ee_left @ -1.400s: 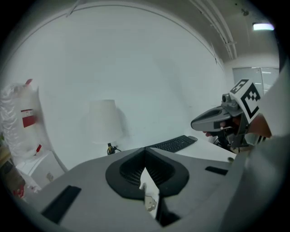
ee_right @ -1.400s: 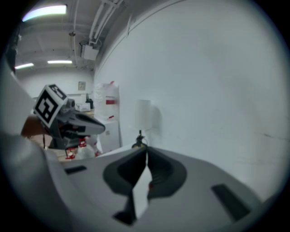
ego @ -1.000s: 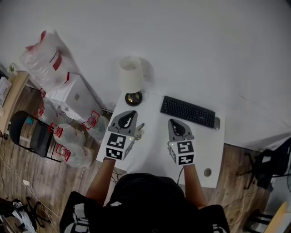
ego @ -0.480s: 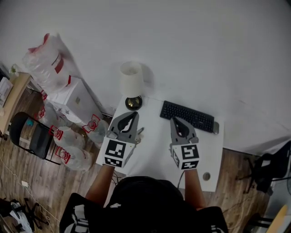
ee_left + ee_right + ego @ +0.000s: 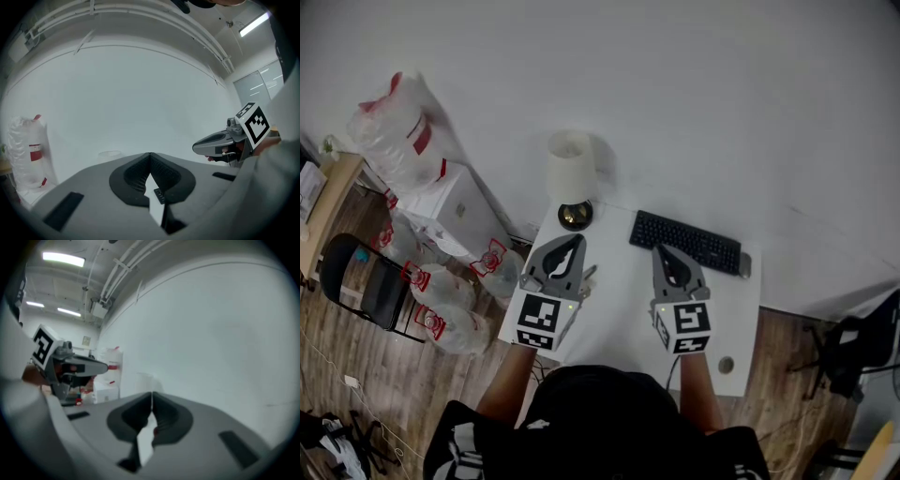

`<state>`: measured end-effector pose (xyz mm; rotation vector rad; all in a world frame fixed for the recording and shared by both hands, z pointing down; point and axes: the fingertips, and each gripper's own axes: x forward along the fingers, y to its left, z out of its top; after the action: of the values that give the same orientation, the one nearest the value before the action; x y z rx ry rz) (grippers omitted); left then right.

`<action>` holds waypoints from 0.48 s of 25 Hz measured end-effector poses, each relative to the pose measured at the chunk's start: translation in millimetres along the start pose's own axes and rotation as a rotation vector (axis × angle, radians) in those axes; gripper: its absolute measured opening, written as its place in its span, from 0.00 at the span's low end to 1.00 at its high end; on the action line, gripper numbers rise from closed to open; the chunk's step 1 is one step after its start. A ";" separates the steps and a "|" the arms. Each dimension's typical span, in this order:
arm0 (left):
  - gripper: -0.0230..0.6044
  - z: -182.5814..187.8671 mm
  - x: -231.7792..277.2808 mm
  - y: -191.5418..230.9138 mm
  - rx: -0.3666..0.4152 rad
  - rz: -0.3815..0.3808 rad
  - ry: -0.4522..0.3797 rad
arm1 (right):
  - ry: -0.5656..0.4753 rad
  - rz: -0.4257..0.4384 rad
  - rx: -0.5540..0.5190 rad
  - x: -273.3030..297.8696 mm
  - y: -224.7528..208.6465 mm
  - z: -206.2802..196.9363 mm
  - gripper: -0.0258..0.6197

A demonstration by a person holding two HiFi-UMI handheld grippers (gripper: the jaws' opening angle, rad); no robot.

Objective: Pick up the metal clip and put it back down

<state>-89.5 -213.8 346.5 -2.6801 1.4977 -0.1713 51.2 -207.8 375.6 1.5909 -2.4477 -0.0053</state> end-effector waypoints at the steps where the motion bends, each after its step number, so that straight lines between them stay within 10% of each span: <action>1: 0.08 0.2 -0.5 -0.9 -0.004 -0.002 0.000 | -0.002 -0.001 0.003 -1.0 -0.1 -0.3 0.09; 12: 0.08 -3.3 -0.6 -3.1 0.000 0.000 0.008 | -0.002 -0.003 -0.001 -1.4 0.2 -1.1 0.09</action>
<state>-87.6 -211.8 350.1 -2.6827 1.4997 -0.1826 51.9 -206.3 376.4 1.5951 -2.4466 -0.0081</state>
